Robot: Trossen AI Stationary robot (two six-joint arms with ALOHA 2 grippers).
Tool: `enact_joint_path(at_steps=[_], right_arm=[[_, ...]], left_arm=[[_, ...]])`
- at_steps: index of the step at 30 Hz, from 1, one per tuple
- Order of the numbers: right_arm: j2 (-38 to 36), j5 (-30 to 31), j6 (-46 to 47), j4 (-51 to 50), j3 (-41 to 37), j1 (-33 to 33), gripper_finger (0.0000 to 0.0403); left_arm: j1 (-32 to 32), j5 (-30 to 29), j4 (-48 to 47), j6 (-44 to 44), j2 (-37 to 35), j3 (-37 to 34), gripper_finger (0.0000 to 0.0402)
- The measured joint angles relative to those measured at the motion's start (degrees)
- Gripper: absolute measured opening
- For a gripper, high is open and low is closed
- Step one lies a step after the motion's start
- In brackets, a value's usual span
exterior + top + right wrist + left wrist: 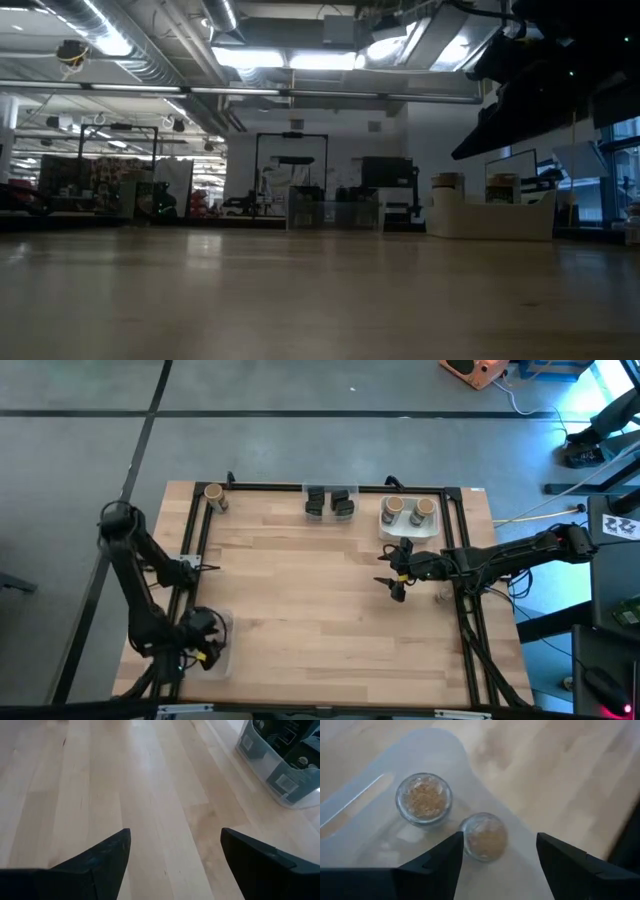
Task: Sort spices by type
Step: Put the brown seasoning bottle into the white bin
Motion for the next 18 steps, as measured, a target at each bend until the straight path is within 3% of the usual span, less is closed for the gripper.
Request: enact_joint_path(at_steps=[5, 9, 18], right_arm=[[0.0, -0.05, -0.4, -0.02, 0.0, -0.01, 0.0308], [0.0, -0.08, -0.61, -1.33, 0.0, 0.0, 0.0308], [0.0, -0.06, -8.55, 0.67, 0.0, 0.01, 0.0308]], left_arm=[[1.94, -4.73, 0.2, 0.37, -7.66, 0.0, 0.0234], [5.4, -10.8, 0.22, 5.58, -11.76, 0.0, 0.0234], [22.27, -27.62, 0.83, 24.64, -14.09, 0.02, 0.0234]])
